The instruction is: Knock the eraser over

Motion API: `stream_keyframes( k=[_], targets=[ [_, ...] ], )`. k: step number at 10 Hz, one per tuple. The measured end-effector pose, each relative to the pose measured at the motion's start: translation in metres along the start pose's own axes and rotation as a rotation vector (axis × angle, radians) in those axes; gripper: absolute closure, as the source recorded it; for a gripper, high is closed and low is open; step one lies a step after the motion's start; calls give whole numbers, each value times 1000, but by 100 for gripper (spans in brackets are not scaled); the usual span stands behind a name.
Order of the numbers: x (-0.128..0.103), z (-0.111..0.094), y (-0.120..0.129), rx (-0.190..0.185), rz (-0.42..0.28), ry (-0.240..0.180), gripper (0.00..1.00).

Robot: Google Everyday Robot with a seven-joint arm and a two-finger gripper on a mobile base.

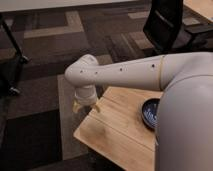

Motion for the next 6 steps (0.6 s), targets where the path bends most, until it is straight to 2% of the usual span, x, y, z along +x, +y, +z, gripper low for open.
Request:
stream_keyframes(
  k=[1, 3, 4, 5, 6],
  targets=[
    [-10, 0, -11, -19, -17, 4, 35],
    [-28, -3, -27, -25, -48, 22, 35],
    [-50, -7, -43, -18, -81, 42, 35],
    [-61, -10, -47, -15, -98, 46, 35],
    [-86, -21, -55, 0, -132, 51, 35]
  ],
)
